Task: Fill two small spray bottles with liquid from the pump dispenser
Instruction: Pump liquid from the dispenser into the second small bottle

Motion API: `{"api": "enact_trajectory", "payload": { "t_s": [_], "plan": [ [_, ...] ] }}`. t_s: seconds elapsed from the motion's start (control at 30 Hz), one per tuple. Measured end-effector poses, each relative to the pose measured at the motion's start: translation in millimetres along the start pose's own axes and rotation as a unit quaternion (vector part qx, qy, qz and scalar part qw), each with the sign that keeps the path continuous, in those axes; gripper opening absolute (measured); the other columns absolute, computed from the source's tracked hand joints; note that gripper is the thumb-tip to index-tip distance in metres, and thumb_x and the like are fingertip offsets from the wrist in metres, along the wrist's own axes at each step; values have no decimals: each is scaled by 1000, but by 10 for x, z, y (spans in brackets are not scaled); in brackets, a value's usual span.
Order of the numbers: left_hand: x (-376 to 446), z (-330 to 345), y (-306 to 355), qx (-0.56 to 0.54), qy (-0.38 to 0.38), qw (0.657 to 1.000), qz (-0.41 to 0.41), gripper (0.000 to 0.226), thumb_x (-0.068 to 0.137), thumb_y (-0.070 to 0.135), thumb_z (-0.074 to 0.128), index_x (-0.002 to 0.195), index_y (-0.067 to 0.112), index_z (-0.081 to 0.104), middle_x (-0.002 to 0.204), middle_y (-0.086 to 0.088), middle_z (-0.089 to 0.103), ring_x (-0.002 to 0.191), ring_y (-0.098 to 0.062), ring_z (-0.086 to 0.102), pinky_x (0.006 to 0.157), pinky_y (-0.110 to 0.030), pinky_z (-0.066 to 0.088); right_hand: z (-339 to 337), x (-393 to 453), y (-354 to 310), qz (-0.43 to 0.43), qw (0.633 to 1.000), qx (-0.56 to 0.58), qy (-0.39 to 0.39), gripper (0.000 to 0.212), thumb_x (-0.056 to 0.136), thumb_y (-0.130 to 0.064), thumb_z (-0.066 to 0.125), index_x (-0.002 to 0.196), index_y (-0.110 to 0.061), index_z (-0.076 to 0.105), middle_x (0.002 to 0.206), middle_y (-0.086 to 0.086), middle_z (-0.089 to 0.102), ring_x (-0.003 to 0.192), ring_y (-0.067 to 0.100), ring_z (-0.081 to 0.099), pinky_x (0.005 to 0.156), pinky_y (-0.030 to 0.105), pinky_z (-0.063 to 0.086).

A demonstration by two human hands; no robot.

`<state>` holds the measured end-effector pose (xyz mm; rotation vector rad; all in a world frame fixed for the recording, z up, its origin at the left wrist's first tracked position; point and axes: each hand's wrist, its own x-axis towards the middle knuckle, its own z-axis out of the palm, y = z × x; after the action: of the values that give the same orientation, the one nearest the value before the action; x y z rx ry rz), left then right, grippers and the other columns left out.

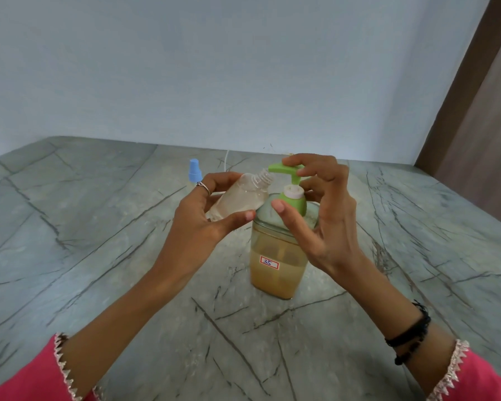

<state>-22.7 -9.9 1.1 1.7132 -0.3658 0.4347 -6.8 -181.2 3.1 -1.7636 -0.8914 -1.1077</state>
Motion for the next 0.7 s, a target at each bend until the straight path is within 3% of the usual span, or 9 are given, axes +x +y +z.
{"api": "enact_trajectory", "payload": {
  "t_s": [0.1,0.3,0.37,0.47,0.7],
  "plan": [
    [-4,3,19,-1,1,1000,-1,44,59,35,73,101,37,59,97,16,67,92,-5,64,74,-19,54,-3,5,-3,16,1000,4,11,34,84,-34,62,105,-23,38,114,-9,57,79,23,68,63,42,55],
    [-11,-3,47,2,9,1000,0,46,58,35,74,102,33,60,100,13,67,91,-6,65,77,-24,56,2,99,-53,62,997,1,42,48,71,-38,76,94,-29,34,90,-29,61,84,11,68,61,34,57],
    [0,-13,42,12,6,1000,0,47,61,36,80,104,33,60,102,12,67,93,-8,65,77,-25,56,7,129,-58,55,997,-13,45,54,68,-42,78,89,-38,28,82,-27,59,83,8,69,59,33,57],
    [2,-21,42,24,3,1000,-2,49,59,38,81,104,33,60,103,12,66,97,-9,64,76,-25,55,-6,148,-49,33,998,-21,43,55,67,-43,78,88,-37,27,74,-19,52,87,3,68,58,28,57],
    [-2,-16,54,12,2,1000,-5,48,57,35,72,103,33,60,104,9,65,96,-11,63,72,-19,55,0,139,-36,28,998,-6,48,52,69,-43,76,87,-38,27,75,-20,54,85,5,69,58,29,58]
  ]
}}
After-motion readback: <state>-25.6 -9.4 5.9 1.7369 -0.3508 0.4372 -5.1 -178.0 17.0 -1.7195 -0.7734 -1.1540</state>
